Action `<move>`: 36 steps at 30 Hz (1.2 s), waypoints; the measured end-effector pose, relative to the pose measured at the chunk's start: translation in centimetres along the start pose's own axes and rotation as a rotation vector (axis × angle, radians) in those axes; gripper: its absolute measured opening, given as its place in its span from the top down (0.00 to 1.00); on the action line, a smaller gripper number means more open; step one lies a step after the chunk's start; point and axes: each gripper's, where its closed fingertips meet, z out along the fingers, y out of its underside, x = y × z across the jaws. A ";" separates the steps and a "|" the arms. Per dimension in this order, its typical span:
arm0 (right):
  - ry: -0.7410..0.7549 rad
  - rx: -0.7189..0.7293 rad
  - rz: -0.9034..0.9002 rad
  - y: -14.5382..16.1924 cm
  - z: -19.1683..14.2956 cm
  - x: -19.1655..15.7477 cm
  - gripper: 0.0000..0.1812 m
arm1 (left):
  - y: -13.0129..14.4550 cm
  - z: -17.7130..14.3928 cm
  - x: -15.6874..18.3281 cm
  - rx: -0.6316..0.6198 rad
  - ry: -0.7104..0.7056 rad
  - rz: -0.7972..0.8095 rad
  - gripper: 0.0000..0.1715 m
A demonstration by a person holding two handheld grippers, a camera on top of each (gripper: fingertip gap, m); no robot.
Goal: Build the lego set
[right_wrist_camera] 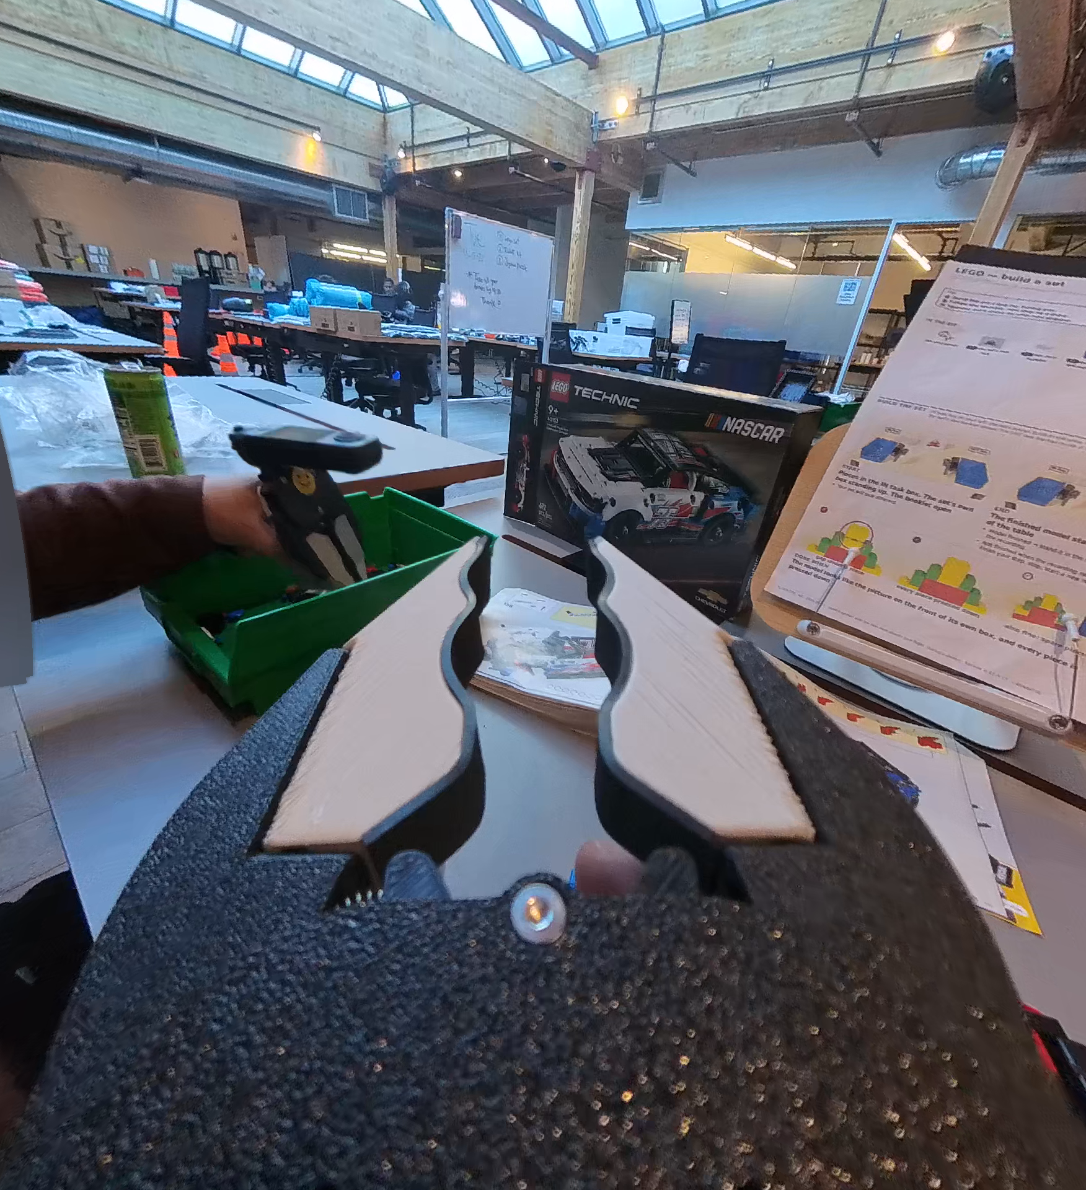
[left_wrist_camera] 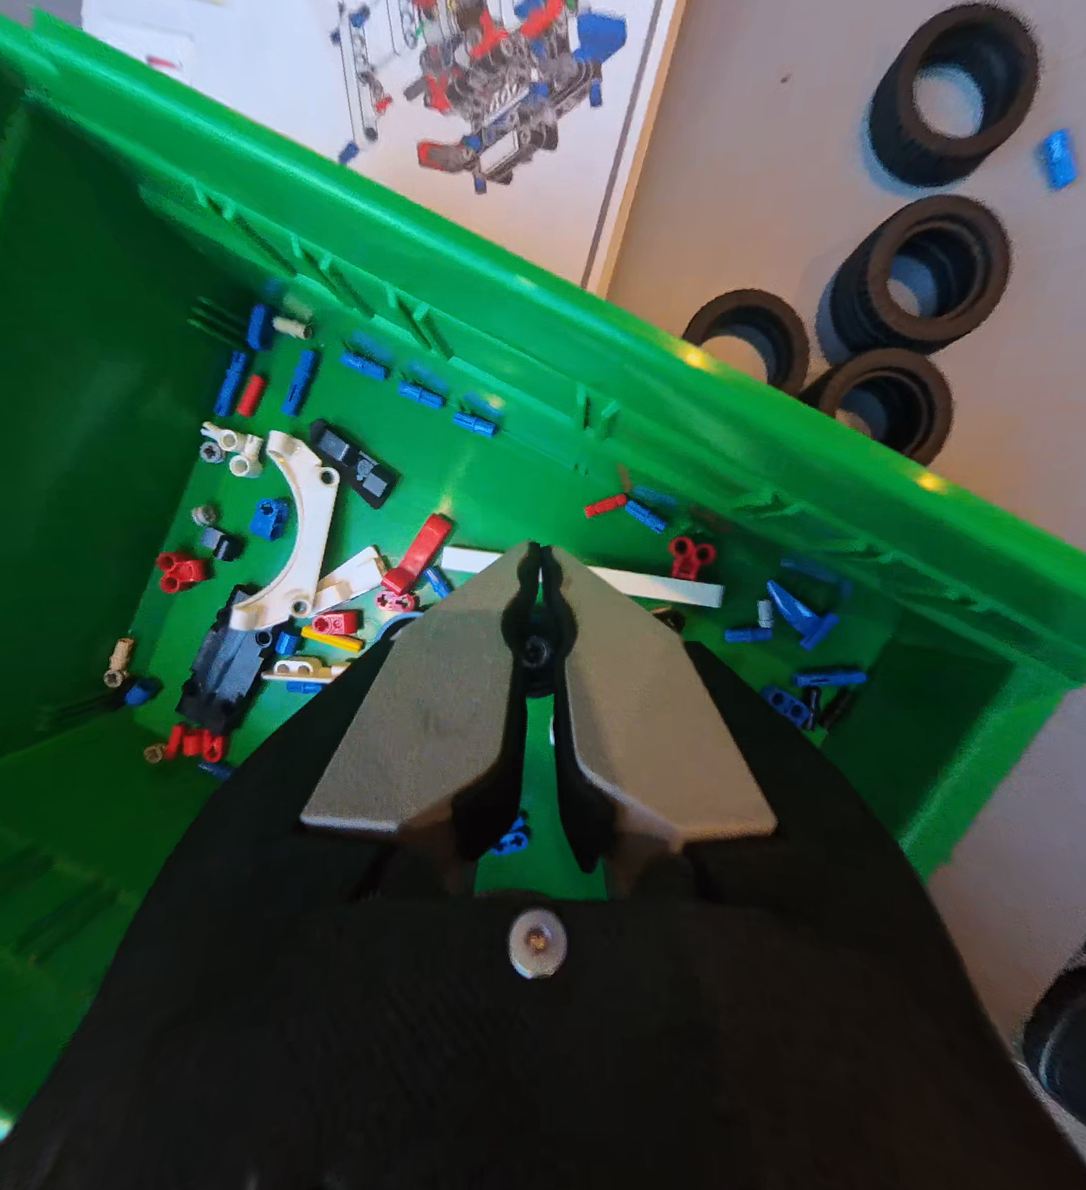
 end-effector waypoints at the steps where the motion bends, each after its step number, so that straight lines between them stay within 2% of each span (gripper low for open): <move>1: 0.003 -0.001 0.000 0.1 -0.1 0.1 0.84 | -0.1 -0.4 0.2 0.016 0.013 0.016 1.00; 4: 0.007 -0.013 0.010 0.8 -0.2 0.4 0.84 | -0.4 -0.5 0.9 0.026 0.059 0.094 1.00; 5: 0.006 -0.017 0.017 0.9 -0.2 0.4 0.84 | -0.5 -0.1 1.1 0.014 0.076 0.121 0.91; 6: 0.004 -0.020 0.024 1.0 -0.2 0.5 0.84 | -0.5 0.3 1.5 -0.004 0.099 0.160 0.86; 8: 0.006 -0.021 0.027 0.9 -0.2 0.6 0.84 | -0.3 1.2 2.0 -0.041 0.120 0.285 0.88; 10: 0.014 -0.019 0.017 0.6 -0.3 0.7 0.84 | 0.1 2.1 1.4 -0.084 0.083 0.414 0.91; 12: 0.022 -0.021 0.007 0.4 -0.4 0.7 0.85 | 0.4 2.6 1.5 -0.121 0.100 0.472 0.91; 18: 0.038 -0.032 0.009 0.7 -0.5 0.9 0.85 | 0.4 3.5 1.9 -0.150 0.183 0.460 0.89; 20: 0.038 -0.030 0.010 0.6 -0.5 1.0 0.85 | 0.4 3.5 2.1 -0.151 0.207 0.459 0.93; 21: 0.038 -0.030 0.011 0.6 -0.4 1.0 0.85 | 0.4 3.5 2.2 -0.144 0.206 0.458 0.97; 26: 0.033 -0.022 0.015 0.6 -0.5 1.0 0.85 | 1.1 3.1 1.5 -0.164 0.149 0.449 0.99; 29: 0.033 -0.019 0.019 0.7 -0.8 1.1 0.85 | 1.3 1.8 0.3 -0.141 0.079 0.410 0.99; 31: 0.034 -0.015 0.026 0.8 -1.1 1.2 0.85 | 1.0 -0.2 -1.4 -0.109 -0.017 0.366 1.00; 34: 0.033 -0.005 0.041 0.8 -1.5 1.2 0.85 | -0.7 -5.6 -4.0 0.006 -0.244 0.240 0.99; 36: 0.038 -0.003 0.033 0.9 -2.0 1.1 0.85 | -2.8 -9.8 -2.7 0.170 -0.345 0.159 1.00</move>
